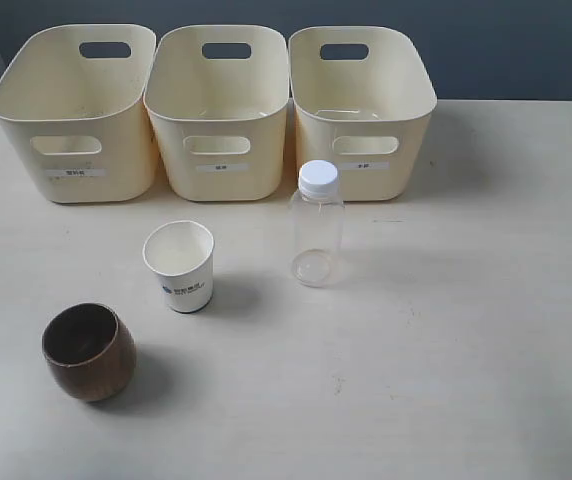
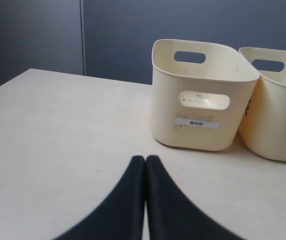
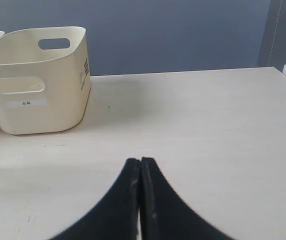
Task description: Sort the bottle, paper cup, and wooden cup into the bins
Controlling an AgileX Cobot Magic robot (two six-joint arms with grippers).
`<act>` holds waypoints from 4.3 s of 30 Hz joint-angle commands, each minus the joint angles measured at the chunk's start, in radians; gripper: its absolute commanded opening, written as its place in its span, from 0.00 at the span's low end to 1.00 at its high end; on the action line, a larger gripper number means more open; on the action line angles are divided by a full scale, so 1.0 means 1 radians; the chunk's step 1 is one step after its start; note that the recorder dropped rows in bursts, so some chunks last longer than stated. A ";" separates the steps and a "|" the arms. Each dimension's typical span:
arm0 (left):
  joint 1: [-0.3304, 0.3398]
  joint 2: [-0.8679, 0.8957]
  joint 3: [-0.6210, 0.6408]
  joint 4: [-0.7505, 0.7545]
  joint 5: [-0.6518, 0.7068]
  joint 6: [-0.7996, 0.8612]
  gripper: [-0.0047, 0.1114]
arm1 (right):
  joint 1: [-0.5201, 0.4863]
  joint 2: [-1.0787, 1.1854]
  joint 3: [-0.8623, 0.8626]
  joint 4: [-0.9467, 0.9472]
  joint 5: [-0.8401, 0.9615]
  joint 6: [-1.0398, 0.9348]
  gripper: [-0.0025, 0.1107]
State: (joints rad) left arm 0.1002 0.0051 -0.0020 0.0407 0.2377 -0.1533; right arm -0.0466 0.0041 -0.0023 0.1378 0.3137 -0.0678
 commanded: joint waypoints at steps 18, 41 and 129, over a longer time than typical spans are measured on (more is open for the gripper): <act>-0.004 -0.005 0.002 0.001 -0.006 -0.001 0.04 | 0.000 -0.004 0.002 -0.004 -0.009 -0.001 0.02; -0.004 -0.005 0.002 0.001 -0.006 -0.001 0.04 | 0.000 -0.004 0.002 0.667 -0.298 0.018 0.02; -0.004 -0.005 0.002 0.001 -0.006 -0.001 0.04 | 0.366 1.479 -1.505 0.262 0.704 -0.542 0.07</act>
State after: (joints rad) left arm 0.1002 0.0051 -0.0020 0.0407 0.2377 -0.1533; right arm 0.2849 1.4578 -1.4976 0.4011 1.0149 -0.6135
